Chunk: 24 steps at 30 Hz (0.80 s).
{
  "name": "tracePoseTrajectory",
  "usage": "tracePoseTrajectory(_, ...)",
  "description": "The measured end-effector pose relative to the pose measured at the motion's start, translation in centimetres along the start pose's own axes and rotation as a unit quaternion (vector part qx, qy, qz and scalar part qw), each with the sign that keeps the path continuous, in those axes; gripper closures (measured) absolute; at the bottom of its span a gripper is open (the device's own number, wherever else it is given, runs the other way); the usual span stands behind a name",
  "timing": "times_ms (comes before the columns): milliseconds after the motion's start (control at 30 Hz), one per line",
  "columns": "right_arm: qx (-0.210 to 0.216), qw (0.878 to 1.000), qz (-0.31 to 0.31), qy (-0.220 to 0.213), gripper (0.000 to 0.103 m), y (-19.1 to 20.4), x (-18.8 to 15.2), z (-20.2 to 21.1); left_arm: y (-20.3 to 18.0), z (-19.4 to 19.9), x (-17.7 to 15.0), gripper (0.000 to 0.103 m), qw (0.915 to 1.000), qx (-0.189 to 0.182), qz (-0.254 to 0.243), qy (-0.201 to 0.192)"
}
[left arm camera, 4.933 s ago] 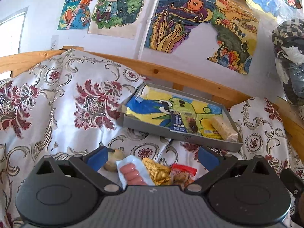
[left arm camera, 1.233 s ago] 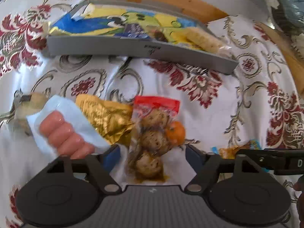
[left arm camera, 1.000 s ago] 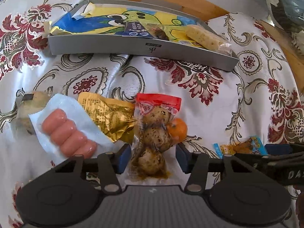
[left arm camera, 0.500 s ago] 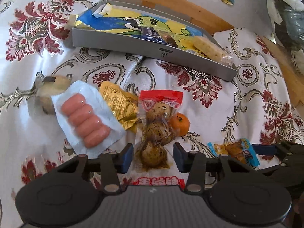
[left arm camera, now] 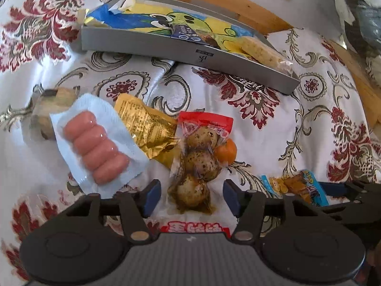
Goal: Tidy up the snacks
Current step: 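Lower the right tool onto the blue-and-yellow snack bag while the left tool lowers onto the quail egg pack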
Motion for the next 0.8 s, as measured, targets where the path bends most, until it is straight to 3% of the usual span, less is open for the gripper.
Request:
tracePoseTrajectory(333, 0.0, 1.0, 0.004, -0.005, 0.021, 0.4, 0.1, 0.8, -0.2, 0.4, -2.9, 0.038, 0.9964, 0.002, -0.008, -0.085)
tracePoseTrajectory(533, 0.0, 0.999, 0.036, -0.016, 0.038, 1.5, 0.5, 1.7, 0.3, 0.7, -2.8, 0.04, 0.9956, -0.012, 0.002, -0.093)
tracePoseTrajectory(667, -0.019, 0.996, 0.083, -0.028, 0.041, 2.7, 0.7, 2.1, 0.6, 0.7, -2.9, 0.043, 0.9949, -0.021, 0.012, -0.098)
tracePoseTrajectory(800, -0.015, 0.997, 0.076, -0.024, 0.038, 2.2, 1.0, 1.8, 0.5, 0.6, -2.8, 0.043, 0.9953, -0.017, 0.005, -0.095)
Point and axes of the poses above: each gripper's, at about its wrist camera, not at the fingertips, and z roughly against the way its jaws point, y to its left, x to its top, the point moved 4 cm from there along -z, roughly the way its jaws point, and after that the axes turned 2 degrees about y, right-handed, at the moved point
